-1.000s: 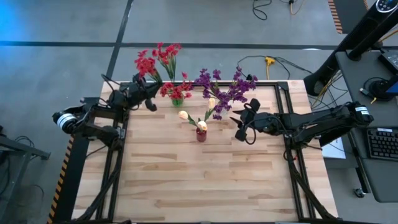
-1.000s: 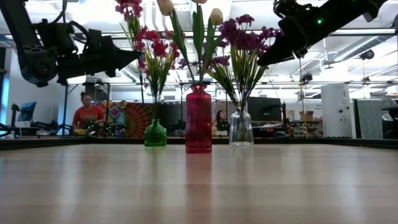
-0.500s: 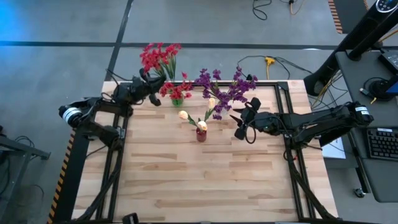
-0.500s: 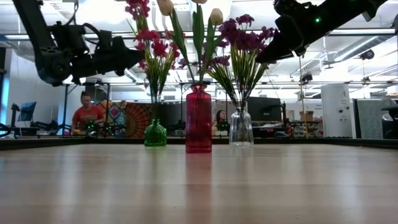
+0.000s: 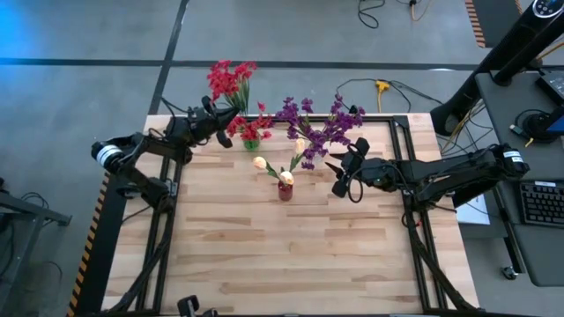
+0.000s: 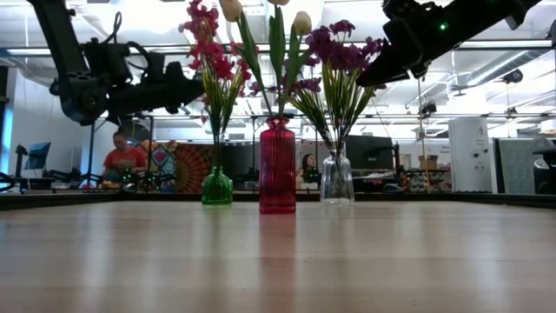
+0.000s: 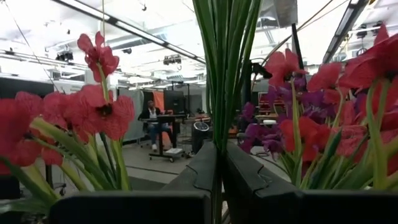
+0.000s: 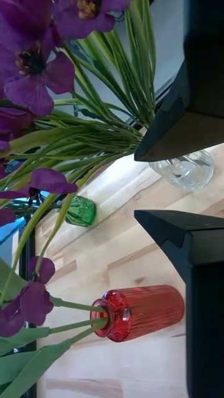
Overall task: Sort flowers into vase by color
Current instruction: Put the red flowers into the green vase
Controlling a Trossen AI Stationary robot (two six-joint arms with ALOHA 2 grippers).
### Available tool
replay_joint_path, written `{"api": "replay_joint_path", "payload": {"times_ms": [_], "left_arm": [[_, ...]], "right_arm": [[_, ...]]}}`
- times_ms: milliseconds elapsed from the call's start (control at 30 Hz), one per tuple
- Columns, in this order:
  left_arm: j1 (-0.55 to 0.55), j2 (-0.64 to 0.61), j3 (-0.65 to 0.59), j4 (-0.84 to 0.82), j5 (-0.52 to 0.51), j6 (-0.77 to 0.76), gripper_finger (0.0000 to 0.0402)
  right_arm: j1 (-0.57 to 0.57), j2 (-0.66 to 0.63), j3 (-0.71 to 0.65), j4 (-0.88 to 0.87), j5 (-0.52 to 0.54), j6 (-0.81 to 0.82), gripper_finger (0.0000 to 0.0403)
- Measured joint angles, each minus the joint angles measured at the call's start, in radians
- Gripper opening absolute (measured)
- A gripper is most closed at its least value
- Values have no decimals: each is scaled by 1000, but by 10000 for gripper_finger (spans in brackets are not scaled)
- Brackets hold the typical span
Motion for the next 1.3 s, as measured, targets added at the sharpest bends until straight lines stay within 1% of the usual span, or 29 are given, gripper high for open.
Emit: {"api": "replay_joint_path", "payload": {"times_ms": [600, 1300], "left_arm": [[0, 25, 1, 0, -2, 4, 0], [0, 26, -3, 0, -2, 1, 0]], "right_arm": [[0, 0, 0, 0, 0, 7, 128], [0, 0, 0, 0, 0, 7, 128]]}}
